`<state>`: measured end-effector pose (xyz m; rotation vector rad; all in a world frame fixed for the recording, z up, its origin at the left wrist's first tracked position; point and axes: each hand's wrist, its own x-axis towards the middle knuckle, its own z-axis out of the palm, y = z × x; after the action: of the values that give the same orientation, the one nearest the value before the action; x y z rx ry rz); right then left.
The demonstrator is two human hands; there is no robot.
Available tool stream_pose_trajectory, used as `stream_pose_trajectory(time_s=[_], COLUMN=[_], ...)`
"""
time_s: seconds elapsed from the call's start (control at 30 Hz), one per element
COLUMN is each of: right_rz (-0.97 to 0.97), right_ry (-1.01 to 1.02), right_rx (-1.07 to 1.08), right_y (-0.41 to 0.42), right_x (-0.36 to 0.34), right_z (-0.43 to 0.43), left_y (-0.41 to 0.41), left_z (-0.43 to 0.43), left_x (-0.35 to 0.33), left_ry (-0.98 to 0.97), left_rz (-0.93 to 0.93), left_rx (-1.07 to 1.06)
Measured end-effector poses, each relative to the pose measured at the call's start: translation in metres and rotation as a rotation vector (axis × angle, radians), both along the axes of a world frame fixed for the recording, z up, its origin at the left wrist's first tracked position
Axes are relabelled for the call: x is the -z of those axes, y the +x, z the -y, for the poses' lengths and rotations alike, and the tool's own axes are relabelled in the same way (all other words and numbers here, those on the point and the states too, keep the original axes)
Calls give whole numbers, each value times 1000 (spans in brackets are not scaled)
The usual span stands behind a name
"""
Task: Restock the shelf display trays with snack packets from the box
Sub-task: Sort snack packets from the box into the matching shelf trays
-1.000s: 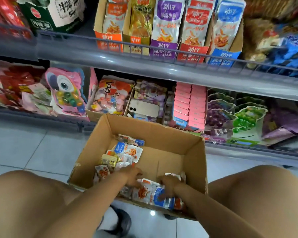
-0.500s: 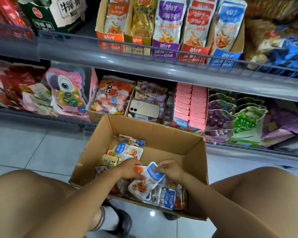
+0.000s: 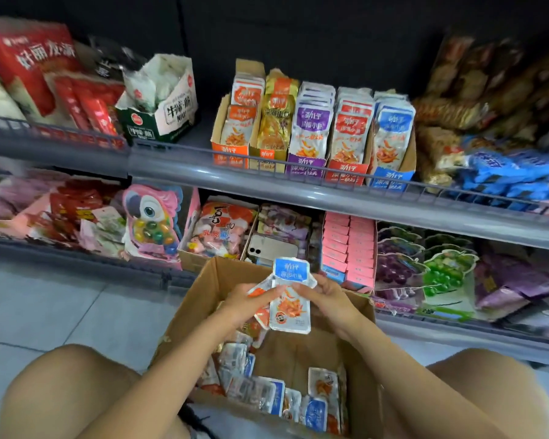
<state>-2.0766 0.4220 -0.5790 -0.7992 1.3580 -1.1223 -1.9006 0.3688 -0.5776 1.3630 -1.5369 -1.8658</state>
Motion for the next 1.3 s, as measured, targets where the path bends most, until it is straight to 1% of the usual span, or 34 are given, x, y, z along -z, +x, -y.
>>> stream_pose_trajectory(time_s=[0.1, 0.17, 0.33, 0.43, 0.5, 0.57, 0.67, 0.73, 0.8, 0.93, 1.03, 1.17, 1.23, 1.3], right_rz=[9, -14, -51, -83, -97, -44, 149, 178, 106, -52, -98, -95, -135, -212], right_ry=[-38, -62, -149, -228, -294, -342, -358, -374, -384, -393, -390, -369, -390, -448], right_rx=[61, 74, 66, 173, 270, 318, 324, 297, 283, 174, 119, 167, 252, 368], right_y=[1, 1, 0, 1, 0, -3, -8, -15, -27, -60, -84, -125, -147, -170], right_x=[-22, -39, -75, -93, -105, -116, -131, -138, -144, -159, -175, -189, -200, -213], right_z=[9, 15, 26, 32, 35, 38, 43, 44, 45, 45, 47, 54, 60, 71], left_y=[2, 4, 5, -4, -11, -19, -31, -39, -45, -58, -75, -93, -97, -99], left_z=[3, 5, 16, 21, 21, 20, 23, 25, 29, 47, 58, 74, 85, 95], left_x=[-23, -38, -81, -100, -112, -123, -137, -144, -151, -167, -180, -202, -213, -223], left_ry=[7, -18, -136, -174, -155, -109, -62, -54, -96, -265, -309, -305, -315, -381], left_rz=[-70, -72, -93, -153, -224, -297, -374, -396, -352, -156, -132, -145, -129, -58], left_rx=[52, 70, 16, -1, -28, -24, 11, 23, 23, 88, 147, 144, 128, 120])
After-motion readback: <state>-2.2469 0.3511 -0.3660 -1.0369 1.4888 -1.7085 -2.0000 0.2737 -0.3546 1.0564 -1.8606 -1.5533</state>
